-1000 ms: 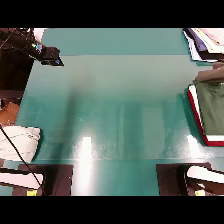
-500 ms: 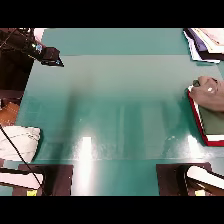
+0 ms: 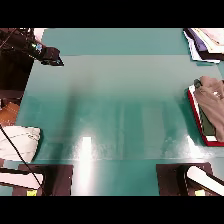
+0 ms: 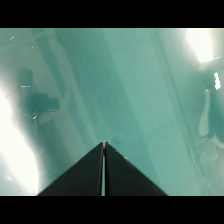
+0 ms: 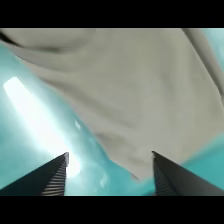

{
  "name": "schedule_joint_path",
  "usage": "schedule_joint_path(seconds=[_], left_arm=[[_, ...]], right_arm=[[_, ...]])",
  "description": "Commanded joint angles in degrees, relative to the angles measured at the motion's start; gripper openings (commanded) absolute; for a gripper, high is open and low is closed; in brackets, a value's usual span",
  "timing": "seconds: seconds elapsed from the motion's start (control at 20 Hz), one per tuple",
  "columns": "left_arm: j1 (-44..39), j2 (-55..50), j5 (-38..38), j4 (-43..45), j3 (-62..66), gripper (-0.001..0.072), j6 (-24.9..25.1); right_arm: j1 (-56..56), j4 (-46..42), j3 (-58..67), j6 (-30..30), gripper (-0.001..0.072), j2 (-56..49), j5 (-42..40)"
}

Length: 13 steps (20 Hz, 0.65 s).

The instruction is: Fold the shirts.

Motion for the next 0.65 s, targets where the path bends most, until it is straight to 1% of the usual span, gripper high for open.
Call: schedule_joint_path(seconds=[0.0,0.05,0.1,0.15,0.35,0.6], left_arm=[[0.02,-0.02,0.63,-0.39,0.00,0.0023,-0.09],[0.02,-0.02,0.87,-0.39,0.00,0.0023,-0.09],[0.02,-0.02,1.29,-0.39,0.00,0.0023,-0.09],[0.02,-0.02,1.84,-0.39,0.00,0.0023,-0.09],[0.02,-0.02,4.28,-0.39,0.00,0.0023,-0.09],[0.02,-0.02,6.91,-0.39,0.00,0.0023,-0.09]], right_arm=[[4.33,5.79,2.99,0.04,0.0423,2.51,-4.96],[6.08,6.43,4.11,0.07,0.0274,2.82,-5.35],[8.33,6.25,5.53,0.04,0.0091,2.82,-5.38],[10.58,6.27,6.82,0.04,0.0026,2.78,-5.14],[17.55,6.16,9.38,-0.15,0.0027,2.78,-5.20],[21.38,6.19,9.35,-0.15,0.0027,2.78,-4.70]])
